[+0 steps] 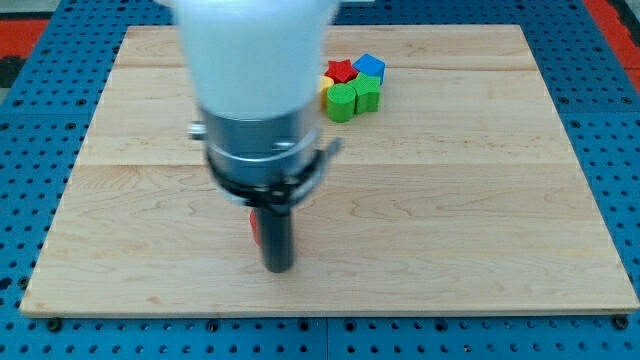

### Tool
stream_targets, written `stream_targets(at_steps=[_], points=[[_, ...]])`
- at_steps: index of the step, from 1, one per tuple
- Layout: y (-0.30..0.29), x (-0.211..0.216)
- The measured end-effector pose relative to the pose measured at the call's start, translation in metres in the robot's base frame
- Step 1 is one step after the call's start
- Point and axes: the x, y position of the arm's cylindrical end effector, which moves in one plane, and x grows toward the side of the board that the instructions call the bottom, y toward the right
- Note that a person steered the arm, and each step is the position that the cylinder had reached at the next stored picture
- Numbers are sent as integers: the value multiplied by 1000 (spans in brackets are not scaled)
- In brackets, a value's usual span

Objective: Move the red circle into the group of blocks

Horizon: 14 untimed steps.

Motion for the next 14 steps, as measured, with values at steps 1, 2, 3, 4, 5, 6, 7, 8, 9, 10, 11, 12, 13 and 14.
stream_targets(at_steps=[1, 2, 3, 4, 5, 6, 7, 8, 9, 10, 11, 12, 13, 14], points=[[12, -36], [12, -97], [12, -98], [-29, -98], [-41, -124], [-19, -145], [6, -168], [2, -141], [1, -138], [9, -170], [24, -171], [37, -144], [56, -140], [57, -167]])
